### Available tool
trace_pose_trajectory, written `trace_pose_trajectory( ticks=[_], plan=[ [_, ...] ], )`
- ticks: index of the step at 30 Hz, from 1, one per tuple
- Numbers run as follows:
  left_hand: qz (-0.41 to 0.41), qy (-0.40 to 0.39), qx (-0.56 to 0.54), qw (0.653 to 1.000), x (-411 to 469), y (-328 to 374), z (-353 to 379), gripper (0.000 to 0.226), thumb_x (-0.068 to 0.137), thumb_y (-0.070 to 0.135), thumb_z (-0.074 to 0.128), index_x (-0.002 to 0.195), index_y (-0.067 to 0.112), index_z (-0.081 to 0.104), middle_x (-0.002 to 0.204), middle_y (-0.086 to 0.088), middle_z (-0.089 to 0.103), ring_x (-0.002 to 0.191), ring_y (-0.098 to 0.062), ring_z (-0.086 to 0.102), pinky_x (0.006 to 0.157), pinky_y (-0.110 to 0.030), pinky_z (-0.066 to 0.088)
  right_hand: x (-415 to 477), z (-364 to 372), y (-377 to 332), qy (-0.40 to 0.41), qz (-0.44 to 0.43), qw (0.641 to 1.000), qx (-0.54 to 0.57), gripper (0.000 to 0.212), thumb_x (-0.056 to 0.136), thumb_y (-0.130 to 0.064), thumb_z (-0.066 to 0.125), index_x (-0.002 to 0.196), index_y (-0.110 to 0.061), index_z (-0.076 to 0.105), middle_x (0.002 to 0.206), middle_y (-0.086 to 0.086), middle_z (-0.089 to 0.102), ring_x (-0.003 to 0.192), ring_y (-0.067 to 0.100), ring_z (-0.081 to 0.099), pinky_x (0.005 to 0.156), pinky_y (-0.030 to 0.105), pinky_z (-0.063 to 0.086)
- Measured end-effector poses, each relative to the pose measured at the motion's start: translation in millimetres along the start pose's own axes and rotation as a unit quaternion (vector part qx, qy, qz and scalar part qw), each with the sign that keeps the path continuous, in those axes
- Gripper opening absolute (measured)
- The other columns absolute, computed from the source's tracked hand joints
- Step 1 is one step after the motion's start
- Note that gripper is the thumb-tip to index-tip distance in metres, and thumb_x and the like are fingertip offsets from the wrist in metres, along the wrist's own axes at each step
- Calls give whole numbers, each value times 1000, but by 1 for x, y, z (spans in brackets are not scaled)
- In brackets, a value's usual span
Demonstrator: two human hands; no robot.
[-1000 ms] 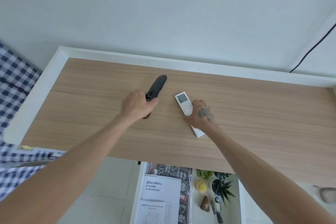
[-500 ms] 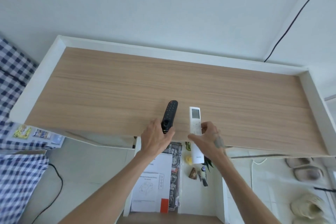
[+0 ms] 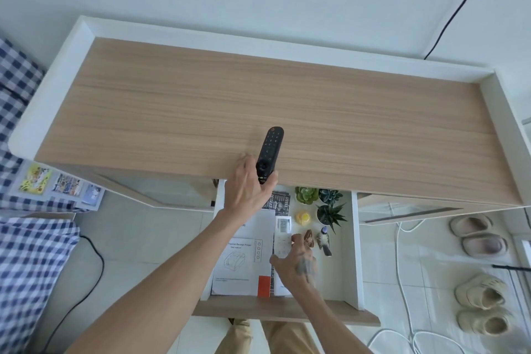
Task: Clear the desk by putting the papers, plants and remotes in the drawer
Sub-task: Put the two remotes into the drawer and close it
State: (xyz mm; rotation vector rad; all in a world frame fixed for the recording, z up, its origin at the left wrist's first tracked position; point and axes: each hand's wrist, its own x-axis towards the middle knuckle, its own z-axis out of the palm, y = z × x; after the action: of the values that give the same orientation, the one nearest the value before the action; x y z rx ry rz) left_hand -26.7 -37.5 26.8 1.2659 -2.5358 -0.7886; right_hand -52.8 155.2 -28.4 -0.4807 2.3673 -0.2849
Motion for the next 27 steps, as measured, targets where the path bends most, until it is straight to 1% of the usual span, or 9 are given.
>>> trace_pose_trajectory(
  ticks=[5,7,11,17,19,21,22,23,27],
  plan=[
    [-1,9,3,1000,-2,1,2,51,91,55,49,103,6,49,117,-20,60,113,-40,57,73,-45,54,10,19,8,-20,9,999,-27,56,70,-40,68,112,-19,38,96,-1,53,80,21,57,67,33,50],
    [-2,11,1,1000,-3,2,2,52,92,56,48,106,7,49,120,-20,60,116,-39,56,78,-47,55,11,22,9,-19,6,1000,-21,55,70,-38,68,110,-20,36,97,0,53,80,22,58,67,34,51],
    [-12,16,5,1000,-4,1,7,61,91,56,49,117,1,50,138,-24,52,125,-39,52,89,-50,53,16,24,12,-24,0,1000,-20,53,72,-39,70,103,-24,30,95,-1,49,80,23,59,68,37,54],
    [-11,14,-7,1000,-5,-3,10,61,91,56,51,119,2,50,144,-23,47,138,-34,41,97,-50,49,18,22,13,-47,-5,999,-17,61,78,-44,73,116,-19,33,111,6,57,95,30,63,79,39,54],
    [-2,23,-11,1000,-5,-1,9,53,90,53,54,111,5,51,135,-20,55,128,-34,51,91,-48,53,18,19,14,-61,-7,998,-21,63,80,-45,72,120,-17,33,116,8,57,99,32,63,83,42,54],
    [9,46,-22,999,-7,1,4,41,89,52,57,96,12,51,99,-6,62,89,-25,63,66,-39,54,16,16,15,-70,-10,997,-31,65,81,-47,71,123,-16,33,120,9,56,104,33,62,86,42,53],
    [8,54,-25,998,-9,2,1,38,88,52,57,90,15,50,83,1,57,72,-20,59,57,-33,47,14,13,16,-72,-12,997,-35,66,81,-48,71,125,-16,33,122,9,56,105,34,61,86,42,53],
    [4,60,-27,998,-13,2,-3,38,87,53,56,87,16,50,74,4,54,63,-17,54,53,-29,41,13,12,18,-75,-12,996,-40,67,81,-49,70,127,-16,33,123,9,56,107,34,61,87,42,52],
    [13,75,-45,996,-53,3,-7,39,85,57,52,83,18,48,70,6,51,60,-14,50,51,-27,38,4,0,24,-79,-15,996,-44,61,84,-49,67,126,-16,39,123,7,58,108,31,61,87,39,51]
  ],
)
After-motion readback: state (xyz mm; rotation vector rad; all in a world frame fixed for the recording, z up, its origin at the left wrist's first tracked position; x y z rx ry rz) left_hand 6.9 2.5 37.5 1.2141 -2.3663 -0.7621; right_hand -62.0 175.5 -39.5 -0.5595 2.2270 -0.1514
